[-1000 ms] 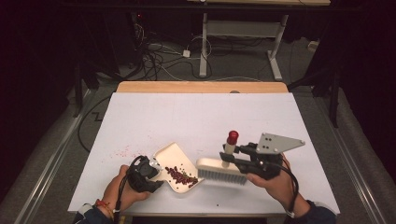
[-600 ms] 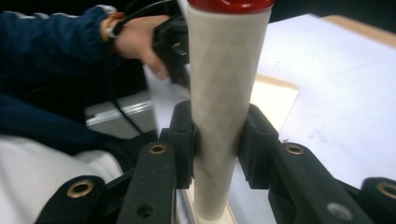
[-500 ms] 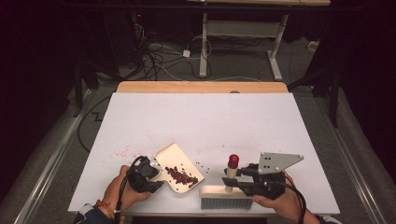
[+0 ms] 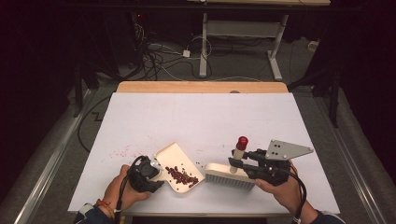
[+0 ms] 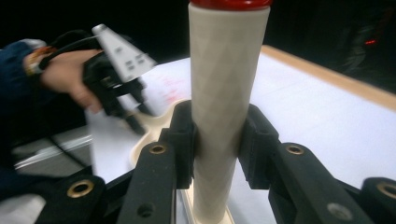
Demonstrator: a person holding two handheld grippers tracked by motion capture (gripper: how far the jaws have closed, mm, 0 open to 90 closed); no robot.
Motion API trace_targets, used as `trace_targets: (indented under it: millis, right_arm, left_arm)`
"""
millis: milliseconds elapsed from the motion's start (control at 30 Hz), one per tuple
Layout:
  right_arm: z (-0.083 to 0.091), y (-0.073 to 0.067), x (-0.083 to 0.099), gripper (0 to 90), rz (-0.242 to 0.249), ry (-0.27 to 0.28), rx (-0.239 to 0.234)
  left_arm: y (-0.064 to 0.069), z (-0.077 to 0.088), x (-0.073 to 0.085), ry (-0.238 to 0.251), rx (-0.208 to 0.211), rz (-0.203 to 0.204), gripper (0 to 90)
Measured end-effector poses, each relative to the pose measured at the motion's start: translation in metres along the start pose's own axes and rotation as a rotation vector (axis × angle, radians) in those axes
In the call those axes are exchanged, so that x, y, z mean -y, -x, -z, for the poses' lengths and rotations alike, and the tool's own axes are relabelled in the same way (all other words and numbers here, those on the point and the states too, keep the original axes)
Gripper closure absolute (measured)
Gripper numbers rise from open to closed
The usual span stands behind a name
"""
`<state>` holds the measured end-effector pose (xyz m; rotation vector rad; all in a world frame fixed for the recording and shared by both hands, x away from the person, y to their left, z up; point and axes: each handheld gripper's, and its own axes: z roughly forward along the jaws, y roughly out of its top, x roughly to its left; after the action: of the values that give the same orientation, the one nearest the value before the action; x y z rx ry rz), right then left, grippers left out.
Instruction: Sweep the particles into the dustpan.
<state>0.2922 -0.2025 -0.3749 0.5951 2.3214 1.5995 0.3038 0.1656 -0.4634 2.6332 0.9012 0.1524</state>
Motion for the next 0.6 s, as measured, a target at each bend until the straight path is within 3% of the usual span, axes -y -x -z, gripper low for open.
trace_targets:
  millis: [133,367,433,533,600]
  right_arm:
    - [0.01,0.007,-0.001,70.2,-0.022,0.04,0.087]
    - [0.024,0.019,-0.002,70.2,-0.019,0.044,0.204]
    - [0.024,0.022,0.0,70.2,-0.029,0.036,0.254]
    - [0.017,0.02,0.004,70.2,0.001,-0.012,0.352]
    - [0.011,0.015,0.004,70.2,0.004,-0.051,0.342]
  left_arm:
    - [0.005,0.001,-0.001,-0.007,0.01,-0.026,63.9]
    - [0.008,0.001,-0.002,-0.008,0.015,-0.034,63.9]
    - [0.008,0.0,-0.002,-0.011,0.012,-0.038,63.9]
    - [0.008,0.0,-0.003,-0.012,0.012,-0.037,63.9]
    - [0.008,0.001,-0.003,-0.005,0.011,-0.04,63.9]
